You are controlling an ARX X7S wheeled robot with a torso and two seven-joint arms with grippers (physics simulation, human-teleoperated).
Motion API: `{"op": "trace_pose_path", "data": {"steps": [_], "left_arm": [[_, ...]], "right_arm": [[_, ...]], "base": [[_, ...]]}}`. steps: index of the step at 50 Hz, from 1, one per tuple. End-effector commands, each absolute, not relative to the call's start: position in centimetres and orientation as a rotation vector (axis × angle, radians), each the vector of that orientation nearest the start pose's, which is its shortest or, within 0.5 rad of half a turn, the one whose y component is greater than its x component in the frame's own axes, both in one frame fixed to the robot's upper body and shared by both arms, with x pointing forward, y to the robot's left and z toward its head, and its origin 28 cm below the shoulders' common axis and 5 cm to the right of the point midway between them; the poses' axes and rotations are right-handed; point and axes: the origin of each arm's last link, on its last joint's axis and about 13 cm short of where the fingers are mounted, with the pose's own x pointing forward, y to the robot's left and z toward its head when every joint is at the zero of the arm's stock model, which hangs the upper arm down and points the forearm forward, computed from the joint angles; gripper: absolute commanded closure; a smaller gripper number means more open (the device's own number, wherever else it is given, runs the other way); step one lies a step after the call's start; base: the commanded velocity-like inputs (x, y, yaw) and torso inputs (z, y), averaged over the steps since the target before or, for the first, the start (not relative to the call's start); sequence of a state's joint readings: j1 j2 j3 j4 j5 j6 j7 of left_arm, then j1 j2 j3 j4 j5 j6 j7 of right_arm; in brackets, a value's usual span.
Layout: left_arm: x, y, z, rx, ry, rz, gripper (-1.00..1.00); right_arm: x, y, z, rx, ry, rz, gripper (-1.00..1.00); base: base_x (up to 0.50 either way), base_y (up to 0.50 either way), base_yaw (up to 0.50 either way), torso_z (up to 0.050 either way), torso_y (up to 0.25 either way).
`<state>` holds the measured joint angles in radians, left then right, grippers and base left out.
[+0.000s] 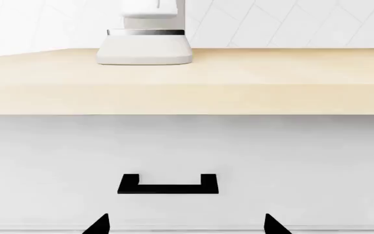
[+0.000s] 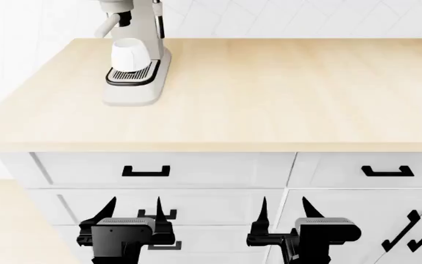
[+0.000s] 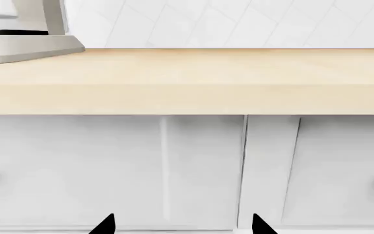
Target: Press the button on the coffee machine to serve coffee.
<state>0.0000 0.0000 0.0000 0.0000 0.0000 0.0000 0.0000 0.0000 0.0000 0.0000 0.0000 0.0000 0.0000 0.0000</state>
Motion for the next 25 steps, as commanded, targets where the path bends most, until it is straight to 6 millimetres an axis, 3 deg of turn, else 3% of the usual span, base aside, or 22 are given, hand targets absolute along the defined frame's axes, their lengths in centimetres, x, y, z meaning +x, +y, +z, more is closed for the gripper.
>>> {"op": "trace_pose_path", "data": {"steps": [1,25], "left_arm": [[21.06,20.54,1.23,0.014,0.003,0.000,-1.00],[21.01,20.59,1.24,0.023,-0.002,-0.003,-1.00]], "right_arm": [[21.08,-9.61,1.21,-0.006,0.008,0.000,-1.00],[21.15,-9.67,1.27,0.005,-0.001,0.002,-1.00]], "base": [[0.00,0.00,0.00,0.000,0.000],[0.00,0.00,0.00,0.000,0.000]]}}
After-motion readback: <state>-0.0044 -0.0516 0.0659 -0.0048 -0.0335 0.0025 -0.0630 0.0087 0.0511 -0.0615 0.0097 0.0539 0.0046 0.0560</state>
